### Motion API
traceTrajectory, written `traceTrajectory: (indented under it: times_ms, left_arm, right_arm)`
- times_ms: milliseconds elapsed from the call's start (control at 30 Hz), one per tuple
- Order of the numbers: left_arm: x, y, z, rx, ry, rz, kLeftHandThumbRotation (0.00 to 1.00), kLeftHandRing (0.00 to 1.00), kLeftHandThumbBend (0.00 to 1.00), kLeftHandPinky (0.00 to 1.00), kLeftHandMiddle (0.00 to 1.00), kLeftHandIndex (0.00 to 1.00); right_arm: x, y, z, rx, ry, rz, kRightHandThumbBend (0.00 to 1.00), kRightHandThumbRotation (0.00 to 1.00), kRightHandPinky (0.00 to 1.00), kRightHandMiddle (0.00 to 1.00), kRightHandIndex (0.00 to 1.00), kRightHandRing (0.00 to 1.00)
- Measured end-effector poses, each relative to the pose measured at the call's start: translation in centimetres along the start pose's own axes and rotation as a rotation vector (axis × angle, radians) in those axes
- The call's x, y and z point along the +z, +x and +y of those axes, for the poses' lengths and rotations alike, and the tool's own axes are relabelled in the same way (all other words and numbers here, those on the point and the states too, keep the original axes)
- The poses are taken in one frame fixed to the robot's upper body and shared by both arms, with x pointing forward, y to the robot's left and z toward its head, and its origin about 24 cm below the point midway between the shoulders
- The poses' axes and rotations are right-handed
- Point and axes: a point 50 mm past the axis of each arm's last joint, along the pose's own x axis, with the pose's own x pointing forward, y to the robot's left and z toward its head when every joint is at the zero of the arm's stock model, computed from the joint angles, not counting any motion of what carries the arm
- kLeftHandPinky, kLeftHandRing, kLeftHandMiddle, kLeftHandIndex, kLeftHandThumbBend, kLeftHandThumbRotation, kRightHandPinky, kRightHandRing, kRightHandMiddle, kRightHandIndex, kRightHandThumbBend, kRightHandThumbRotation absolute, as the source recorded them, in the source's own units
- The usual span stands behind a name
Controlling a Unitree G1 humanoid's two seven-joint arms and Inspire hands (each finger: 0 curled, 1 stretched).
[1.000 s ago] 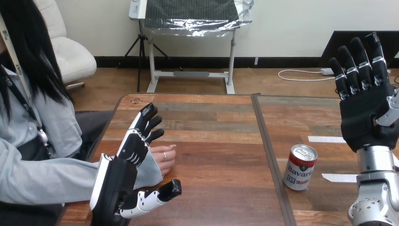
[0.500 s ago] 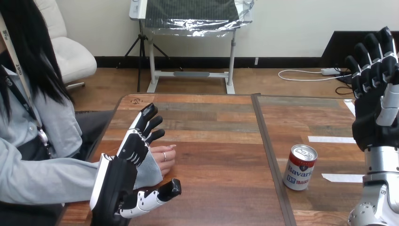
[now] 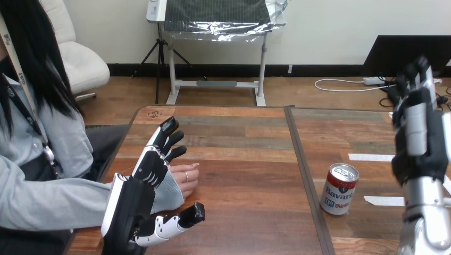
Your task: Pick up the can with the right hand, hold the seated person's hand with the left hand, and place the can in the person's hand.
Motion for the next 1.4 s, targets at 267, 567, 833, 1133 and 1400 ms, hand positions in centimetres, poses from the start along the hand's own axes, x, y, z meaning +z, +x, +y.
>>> traceTrajectory:
  times_ms: [267,567,833,1133,1400]
  left_arm:
    - [0.0,0.0,0.0,-0.003,-0.006,0.000,0.53,0.92,1.00,0.86,0.95,0.93]
    - [0.0,0.0,-0.1,-0.010,-0.018,-0.001,0.53,0.92,1.00,0.86,0.95,0.93]
    - [0.0,0.0,-0.1,-0.015,-0.020,-0.001,0.53,0.92,1.00,0.86,0.95,0.93]
    - [0.0,0.0,-0.1,-0.011,-0.015,0.000,0.56,0.91,1.00,0.84,0.94,0.92]
    - [0.0,0.0,0.0,0.000,-0.010,0.001,0.56,0.91,1.00,0.84,0.94,0.92]
  right_arm:
    - [-1.6,-1.6,-0.2,-0.010,-0.024,0.096,1.00,0.73,1.00,1.00,1.00,0.99]
    - [-2.8,-2.9,-0.6,-0.027,-0.045,0.171,1.00,0.74,0.97,0.99,1.00,0.99]
    - [-3.2,-3.4,-0.9,-0.041,-0.063,0.203,1.00,0.73,0.97,0.99,1.00,0.99]
    - [-3.2,-3.4,-1.0,-0.041,-0.077,0.209,1.00,0.74,0.97,1.00,1.00,0.99]
    - [-3.3,-3.5,-1.0,-0.036,-0.080,0.214,1.00,0.74,0.97,1.00,1.00,0.99]
